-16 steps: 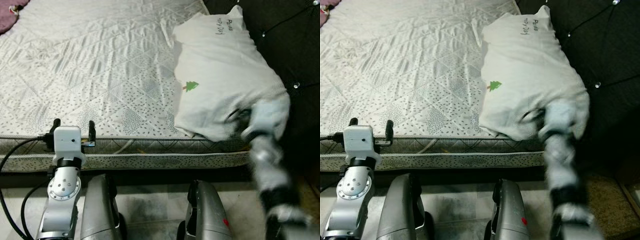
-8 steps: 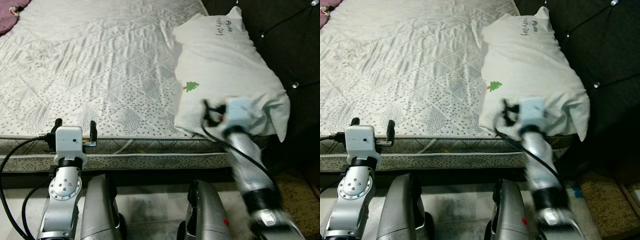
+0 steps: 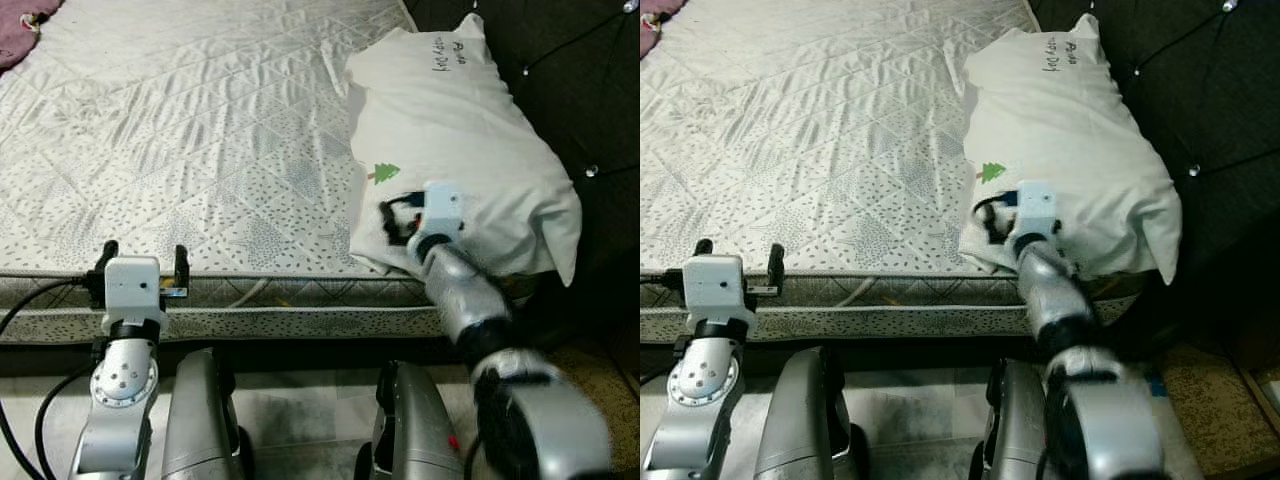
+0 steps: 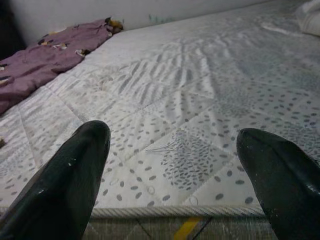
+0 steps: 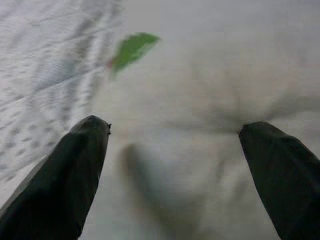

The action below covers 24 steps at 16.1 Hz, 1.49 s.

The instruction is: Clean up the room

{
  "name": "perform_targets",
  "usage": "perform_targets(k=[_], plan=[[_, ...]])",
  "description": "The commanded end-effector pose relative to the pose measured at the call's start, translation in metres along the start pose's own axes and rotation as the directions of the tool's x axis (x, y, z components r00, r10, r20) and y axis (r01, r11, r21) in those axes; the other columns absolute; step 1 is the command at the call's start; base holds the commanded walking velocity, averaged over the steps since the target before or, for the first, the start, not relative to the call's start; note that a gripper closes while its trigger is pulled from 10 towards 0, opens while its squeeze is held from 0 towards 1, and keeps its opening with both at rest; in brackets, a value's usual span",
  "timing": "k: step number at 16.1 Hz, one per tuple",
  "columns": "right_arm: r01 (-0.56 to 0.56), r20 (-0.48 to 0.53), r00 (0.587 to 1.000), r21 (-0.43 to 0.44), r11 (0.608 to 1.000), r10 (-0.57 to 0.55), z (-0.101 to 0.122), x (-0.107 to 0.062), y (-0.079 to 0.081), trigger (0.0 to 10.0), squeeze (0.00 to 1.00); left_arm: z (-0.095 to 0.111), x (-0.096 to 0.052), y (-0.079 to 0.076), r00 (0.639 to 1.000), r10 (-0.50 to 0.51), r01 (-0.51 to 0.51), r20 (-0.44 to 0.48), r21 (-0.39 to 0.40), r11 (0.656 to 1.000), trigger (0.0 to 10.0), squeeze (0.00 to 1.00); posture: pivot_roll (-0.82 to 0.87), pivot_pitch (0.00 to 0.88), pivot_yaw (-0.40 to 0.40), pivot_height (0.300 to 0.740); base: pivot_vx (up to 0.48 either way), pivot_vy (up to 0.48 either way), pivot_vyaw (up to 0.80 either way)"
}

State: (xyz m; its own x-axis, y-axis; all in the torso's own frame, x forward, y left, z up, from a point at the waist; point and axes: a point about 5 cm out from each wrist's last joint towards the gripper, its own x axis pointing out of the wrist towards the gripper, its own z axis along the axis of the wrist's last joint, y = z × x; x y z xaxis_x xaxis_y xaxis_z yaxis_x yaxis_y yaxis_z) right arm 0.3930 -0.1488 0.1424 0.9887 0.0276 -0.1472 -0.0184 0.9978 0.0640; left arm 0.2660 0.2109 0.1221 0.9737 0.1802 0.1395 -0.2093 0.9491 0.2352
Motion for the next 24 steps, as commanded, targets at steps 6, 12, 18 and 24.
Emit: perform_targets(k=[6,12,18,24], plan=[[0.272,-0.073,0.958,-0.076,0.959,-0.277,-0.007,-0.003,-0.051,10.0,1.00,0.003,-0.001,0.006,1.000,0.016,-0.016,0.000,0.014,1.000,10.0,0.00,0.10,0.158,-0.083,0.519,0.000,0.000,0.00],[0.205,0.071,0.978,-0.126,0.971,-0.197,0.011,-0.001,-0.043,10.0,0.20,0.005,0.004,0.005,1.000,0.021,-0.021,0.009,0.008,1.000,10.0,0.00,0.08,0.137,-0.087,0.519,0.000,0.000,0.00],[0.066,0.155,0.986,-0.076,0.995,-0.053,-0.014,-0.020,-0.036,10.0,0.00,0.003,0.006,0.005,1.000,0.026,-0.026,0.007,-0.005,1.000,10.0,0.00,0.05,0.109,-0.080,0.519,0.000,0.000,0.00],[-0.016,0.225,0.974,-0.032,0.999,0.023,-0.024,-0.056,-0.017,10.0,0.00,0.004,0.010,0.010,0.999,0.038,-0.038,0.018,-0.028,0.999,10.0,0.00,0.02,0.052,-0.065,0.519,0.000,0.000,0.00]])
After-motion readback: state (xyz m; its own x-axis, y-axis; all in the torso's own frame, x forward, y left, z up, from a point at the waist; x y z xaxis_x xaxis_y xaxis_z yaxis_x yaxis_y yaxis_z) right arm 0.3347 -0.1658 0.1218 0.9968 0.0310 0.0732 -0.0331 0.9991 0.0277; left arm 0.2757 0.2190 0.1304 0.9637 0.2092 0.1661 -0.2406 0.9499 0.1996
